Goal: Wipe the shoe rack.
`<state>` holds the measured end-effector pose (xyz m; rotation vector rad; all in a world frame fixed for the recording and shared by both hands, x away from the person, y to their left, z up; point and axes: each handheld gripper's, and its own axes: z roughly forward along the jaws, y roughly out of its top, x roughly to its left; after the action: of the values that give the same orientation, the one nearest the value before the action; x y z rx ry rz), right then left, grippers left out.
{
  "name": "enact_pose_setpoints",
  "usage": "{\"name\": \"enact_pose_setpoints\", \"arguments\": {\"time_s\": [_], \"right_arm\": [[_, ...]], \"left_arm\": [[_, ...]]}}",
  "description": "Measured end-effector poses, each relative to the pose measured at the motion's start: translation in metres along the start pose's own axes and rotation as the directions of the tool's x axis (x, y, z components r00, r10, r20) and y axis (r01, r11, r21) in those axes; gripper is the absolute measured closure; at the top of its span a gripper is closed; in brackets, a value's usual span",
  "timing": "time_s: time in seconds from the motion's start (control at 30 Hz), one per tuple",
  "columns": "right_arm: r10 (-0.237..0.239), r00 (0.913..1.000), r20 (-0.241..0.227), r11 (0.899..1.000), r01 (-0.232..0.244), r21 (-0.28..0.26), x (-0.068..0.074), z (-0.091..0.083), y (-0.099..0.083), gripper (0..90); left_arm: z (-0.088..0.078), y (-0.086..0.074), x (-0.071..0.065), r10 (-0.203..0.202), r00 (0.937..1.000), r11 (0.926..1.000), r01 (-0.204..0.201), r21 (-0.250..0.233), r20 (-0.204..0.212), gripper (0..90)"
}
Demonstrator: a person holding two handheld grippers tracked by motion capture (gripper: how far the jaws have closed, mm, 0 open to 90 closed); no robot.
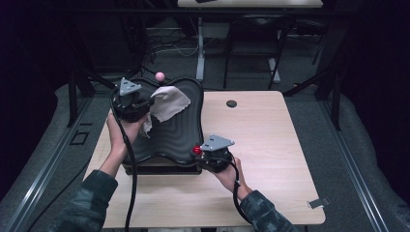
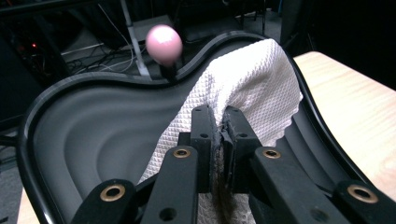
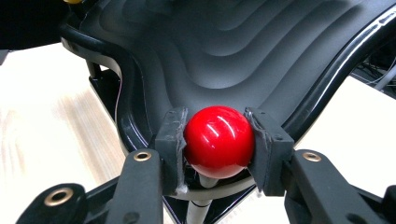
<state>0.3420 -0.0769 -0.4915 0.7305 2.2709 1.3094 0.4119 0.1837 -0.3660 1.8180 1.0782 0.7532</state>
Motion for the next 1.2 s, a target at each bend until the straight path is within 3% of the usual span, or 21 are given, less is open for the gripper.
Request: {"name": "enact_pose_setpoints", "arguments": {"time_s": [0.33,0.5,0.73,0.83,0.97,1.2], "right_arm": [[0.009,1.0000,-0.004,1.000,-0.009,-0.013,0.000,-0.011,-0.008,60.1],[0.006,1.0000,0.004,1.000,-0.006,-0.014,0.001,-0.012,-0.009,60.1],[0.011,0.9999,0.005,1.000,-0.011,-0.019,0.002,-0.013,-0.010,60.1],[0.012,0.9999,0.004,1.000,-0.012,-0.019,0.001,-0.013,-0.010,60.1],[0.013,0.9999,0.008,1.000,-0.013,-0.023,0.002,-0.012,-0.010,60.1],[0.016,0.9998,0.006,1.000,-0.016,-0.024,0.002,-0.012,-0.010,60.1]], "left_arm": [[0.026,0.044,-0.002,0.029,0.9961,0.9994,-0.031,-0.018,-0.083,83.7],[0.046,0.057,-0.001,0.031,0.9917,0.9995,-0.032,0.001,-0.125,83.7],[0.069,0.057,0.001,0.040,0.9859,0.9985,-0.033,0.043,-0.163,83.5],[0.071,0.058,0.001,0.044,0.9844,0.9985,-0.038,0.039,-0.170,83.6],[0.073,0.061,0.002,0.072,0.9765,0.9963,-0.062,0.060,-0.203,83.6],[0.082,0.055,0.023,0.047,0.9674,0.9905,-0.013,0.137,-0.249,83.7]]}}
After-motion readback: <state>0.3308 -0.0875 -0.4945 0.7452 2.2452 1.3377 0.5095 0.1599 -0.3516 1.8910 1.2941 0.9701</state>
